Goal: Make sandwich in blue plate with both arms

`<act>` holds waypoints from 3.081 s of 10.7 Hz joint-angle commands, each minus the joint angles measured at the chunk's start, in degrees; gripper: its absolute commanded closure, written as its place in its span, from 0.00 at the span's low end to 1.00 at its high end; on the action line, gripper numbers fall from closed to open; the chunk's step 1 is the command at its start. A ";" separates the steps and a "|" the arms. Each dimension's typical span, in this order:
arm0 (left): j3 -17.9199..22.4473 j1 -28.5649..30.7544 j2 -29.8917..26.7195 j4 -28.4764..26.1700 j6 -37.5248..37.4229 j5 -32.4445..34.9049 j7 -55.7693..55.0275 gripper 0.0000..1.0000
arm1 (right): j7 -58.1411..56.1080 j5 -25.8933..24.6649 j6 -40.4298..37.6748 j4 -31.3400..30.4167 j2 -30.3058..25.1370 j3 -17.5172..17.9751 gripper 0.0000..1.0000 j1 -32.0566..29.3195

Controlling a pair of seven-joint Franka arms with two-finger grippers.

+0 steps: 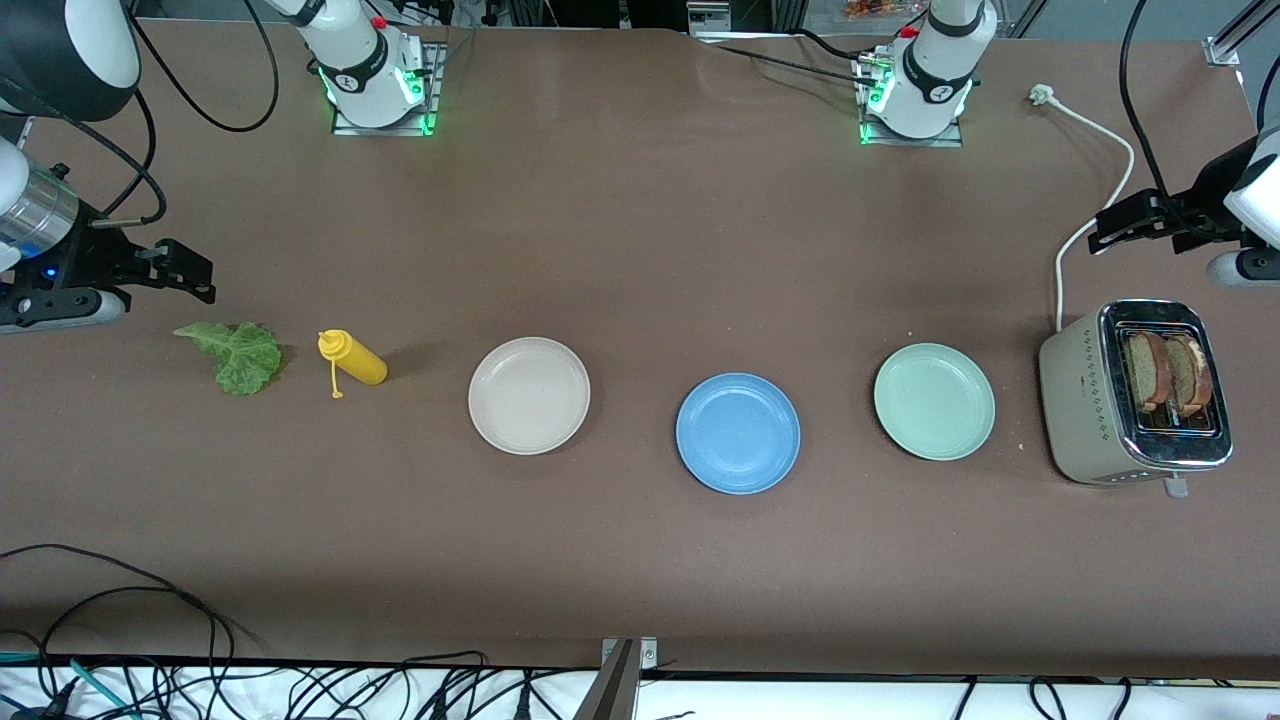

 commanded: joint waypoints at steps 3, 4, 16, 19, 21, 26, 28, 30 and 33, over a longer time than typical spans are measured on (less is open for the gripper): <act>0.97 -0.52 -1.17 -1.01 0.28 -0.41 -0.45 0.00 | 0.59 0.24 -0.90 1.17 0.30 0.08 0.00 -0.27; 0.97 -0.43 -1.08 -1.01 0.28 -0.41 -0.45 0.00 | 0.67 0.24 -0.90 1.17 0.30 0.08 0.00 -0.27; 1.23 0.44 -0.55 3.21 -0.60 3.28 -0.28 0.00 | 0.59 0.07 -1.61 1.61 0.91 0.08 0.00 -0.36; 1.23 0.62 -0.55 3.30 -0.60 3.28 -0.36 0.00 | 0.50 0.07 -1.52 1.61 1.18 0.08 0.00 -0.36; 1.23 0.62 -0.46 3.21 -0.60 3.28 -0.28 0.00 | 0.50 -0.02 -1.61 1.61 1.26 0.08 0.00 -0.36; 1.32 0.62 -0.46 3.21 -0.60 3.28 -0.28 0.00 | 0.50 0.06 -1.43 1.70 1.79 0.08 0.00 -0.45; 1.32 0.62 -0.46 3.21 -0.60 3.28 -0.28 0.00 | 0.50 0.07 -1.34 1.70 1.97 0.00 0.00 -0.53; 1.32 0.62 -0.46 3.30 -0.60 3.28 -0.36 0.00 | 0.50 0.07 -1.34 1.70 2.14 -0.01 0.00 -0.54; 1.32 0.62 -0.46 3.21 -0.60 3.28 -0.36 0.00 | 0.50 0.07 -1.61 1.70 2.05 -0.27 0.00 -0.54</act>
